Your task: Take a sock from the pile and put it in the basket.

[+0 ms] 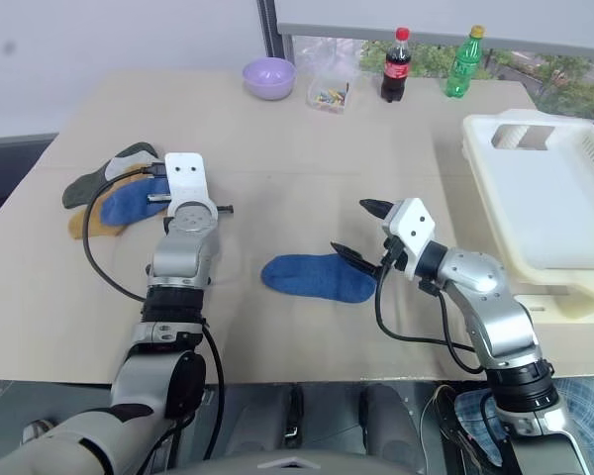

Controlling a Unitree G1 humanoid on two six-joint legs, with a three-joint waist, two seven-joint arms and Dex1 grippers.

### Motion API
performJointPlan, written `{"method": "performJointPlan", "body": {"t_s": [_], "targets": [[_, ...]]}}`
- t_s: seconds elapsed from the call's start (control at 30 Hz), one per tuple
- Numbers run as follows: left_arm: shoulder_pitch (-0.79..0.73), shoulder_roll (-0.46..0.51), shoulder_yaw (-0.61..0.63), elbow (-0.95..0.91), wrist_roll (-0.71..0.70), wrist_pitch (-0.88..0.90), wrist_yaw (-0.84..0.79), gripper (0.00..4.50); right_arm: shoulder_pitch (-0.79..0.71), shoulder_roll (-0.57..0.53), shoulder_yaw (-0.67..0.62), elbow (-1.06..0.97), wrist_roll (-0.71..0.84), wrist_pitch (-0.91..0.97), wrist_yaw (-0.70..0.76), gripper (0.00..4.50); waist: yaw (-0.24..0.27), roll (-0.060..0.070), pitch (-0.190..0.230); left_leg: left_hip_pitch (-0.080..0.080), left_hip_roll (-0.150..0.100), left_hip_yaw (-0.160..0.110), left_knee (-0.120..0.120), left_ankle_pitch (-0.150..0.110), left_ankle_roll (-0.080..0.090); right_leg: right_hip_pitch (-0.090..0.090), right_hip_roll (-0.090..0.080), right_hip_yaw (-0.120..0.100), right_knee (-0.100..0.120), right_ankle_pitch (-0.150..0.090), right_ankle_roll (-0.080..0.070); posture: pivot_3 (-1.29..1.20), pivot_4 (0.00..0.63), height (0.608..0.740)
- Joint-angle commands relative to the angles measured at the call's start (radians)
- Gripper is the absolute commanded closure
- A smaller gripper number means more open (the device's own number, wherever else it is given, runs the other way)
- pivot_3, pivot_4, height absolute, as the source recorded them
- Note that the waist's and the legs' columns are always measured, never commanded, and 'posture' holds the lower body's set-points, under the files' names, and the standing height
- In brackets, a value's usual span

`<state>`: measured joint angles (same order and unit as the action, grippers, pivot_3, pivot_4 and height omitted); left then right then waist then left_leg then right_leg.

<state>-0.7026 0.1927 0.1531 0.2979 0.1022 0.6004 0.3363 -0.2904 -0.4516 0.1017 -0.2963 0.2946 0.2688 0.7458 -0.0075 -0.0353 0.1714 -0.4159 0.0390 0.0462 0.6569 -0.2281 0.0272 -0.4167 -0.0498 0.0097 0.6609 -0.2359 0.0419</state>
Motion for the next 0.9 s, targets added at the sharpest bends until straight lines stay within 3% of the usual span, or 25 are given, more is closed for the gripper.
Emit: {"method": "performJointPlan", "body": {"t_s": [0.03, 0.07, 0.1, 0.17, 0.3, 0.5, 0.53, 0.6, 0.67, 0.77, 0.83, 0.9], "targets": [[-0.007, 0.007, -0.009, -0.028, -0.004, -0.049, -0.04, 4.43, 0.0, -0.007, -0.014, -0.024, 0.002, -0.013, -0.002, 0.0, 0.0, 0.0, 0.0, 0.0, 0.0, 0.0, 0.0, 0.0, 0.0, 0.0, 0.0, 0.0, 0.0, 0.0, 0.0, 0.0, 0.15, 0.74], [-0.004, 0.005, -0.004, -0.032, -0.012, -0.053, -0.046, 4.43, 0.0, -0.006, -0.013, -0.025, 0.001, -0.013, -0.003, 0.0, 0.0, 0.0, 0.0, 0.0, 0.0, 0.0, 0.0, 0.0, 0.0, 0.0, 0.0, 0.0, 0.0, 0.0, 0.0, 0.0, 0.15, 0.74], [-0.004, 0.004, 0.001, -0.032, -0.014, -0.055, -0.046, 3.84, 0.001, -0.006, -0.013, -0.025, 0.001, -0.013, -0.003, 0.0, 0.0, 0.0, 0.0, 0.0, 0.0, 0.0, 0.0, 0.0, 0.0, 0.0, 0.0, 0.0, 0.0, 0.0, 0.0, 0.0, 0.15, 0.74], [-0.005, 0.003, 0.003, -0.029, -0.004, -0.057, -0.035, 3.27, 0.001, -0.005, -0.013, -0.025, 0.001, -0.013, -0.003, 0.0, 0.0, 0.0, 0.0, 0.0, 0.0, 0.0, 0.0, 0.0, 0.0, 0.0, 0.0, 0.0, 0.0, 0.0, 0.0, 0.0, 0.15, 0.74], [-0.012, 0.002, 0.0, -0.017, 0.017, -0.061, -0.008, 1.28, 0.004, -0.007, -0.014, -0.026, 0.002, -0.012, -0.002, 0.0, 0.0, 0.0, 0.0, 0.0, 0.0, 0.0, 0.0, 0.0, 0.0, 0.0, 0.0, 0.0, 0.0, 0.0, 0.0, 0.0, 0.15, 0.74], [-0.012, -0.003, 0.006, 0.0, 0.015, -0.065, 0.012, 1.28, 0.004, -0.008, -0.014, -0.026, 0.002, -0.01, -0.001, 0.0, 0.0, 0.0, 0.0, 0.0, 0.0, 0.0, 0.0, 0.0, 0.0, 0.0, 0.0, 0.0, 0.0, 0.0, 0.0, 0.0, 0.15, 0.74], [-0.013, -0.002, 0.006, 0.005, 0.016, -0.066, 0.015, 1.68, 0.004, -0.008, -0.014, -0.025, 0.002, -0.011, 0.0, 0.0, 0.0, 0.0, 0.0, 0.0, 0.0, 0.0, 0.0, 0.0, 0.0, 0.0, 0.0, 0.0, 0.0, 0.0, 0.0, 0.0, 0.15, 0.74], [-0.015, -0.002, 0.01, 0.016, 0.015, -0.066, 0.022, 2.03, 0.004, -0.008, -0.014, -0.025, 0.002, -0.011, 0.0, 0.0, 0.0, 0.0, 0.0, 0.0, 0.0, 0.0, 0.0, 0.0, 0.0, 0.0, 0.0, 0.0, 0.0, 0.0, 0.0, 0.0, 0.15, 0.74], [-0.019, 0.0, 0.011, 0.03, 0.014, -0.071, 0.027, 2.82, 0.003, -0.009, -0.014, -0.025, 0.002, -0.01, 0.001, 0.0, 0.0, 0.0, 0.0, 0.0, 0.0, 0.0, 0.0, 0.0, 0.0, 0.0, 0.0, 0.0, 0.0, 0.0, 0.0, 0.0, 0.15, 0.74], [-0.025, 0.001, 0.011, 0.049, 0.012, -0.084, 0.029, 3.36, 0.002, -0.009, -0.014, -0.024, 0.003, -0.009, 0.001, 0.0, 0.0, 0.0, 0.0, 0.0, 0.0, 0.0, 0.0, 0.0, 0.0, 0.0, 0.0, 0.0, 0.0, 0.0, 0.0, 0.0, 0.15, 0.74], [-0.029, 0.003, 0.01, 0.061, 0.014, -0.089, 0.033, 4.25, 0.002, -0.009, -0.014, -0.024, 0.002, -0.009, 0.001, 0.0, 0.0, 0.0, 0.0, 0.0, 0.0, 0.0, 0.0, 0.0, 0.0, 0.0, 0.0, 0.0, 0.0, 0.0, 0.0, 0.0, 0.15, 0.74], [-0.029, 0.005, 0.007, 0.067, 0.015, -0.094, 0.033, 4.47, 0.003, -0.01, -0.014, -0.026, 0.003, -0.009, 0.001, 0.0, 0.0, 0.0, 0.0, 0.0, 0.0, 0.0, 0.0, 0.0, 0.0, 0.0, 0.0, 0.0, 0.0, 0.0, 0.0, 0.0, 0.15, 0.74]]}}
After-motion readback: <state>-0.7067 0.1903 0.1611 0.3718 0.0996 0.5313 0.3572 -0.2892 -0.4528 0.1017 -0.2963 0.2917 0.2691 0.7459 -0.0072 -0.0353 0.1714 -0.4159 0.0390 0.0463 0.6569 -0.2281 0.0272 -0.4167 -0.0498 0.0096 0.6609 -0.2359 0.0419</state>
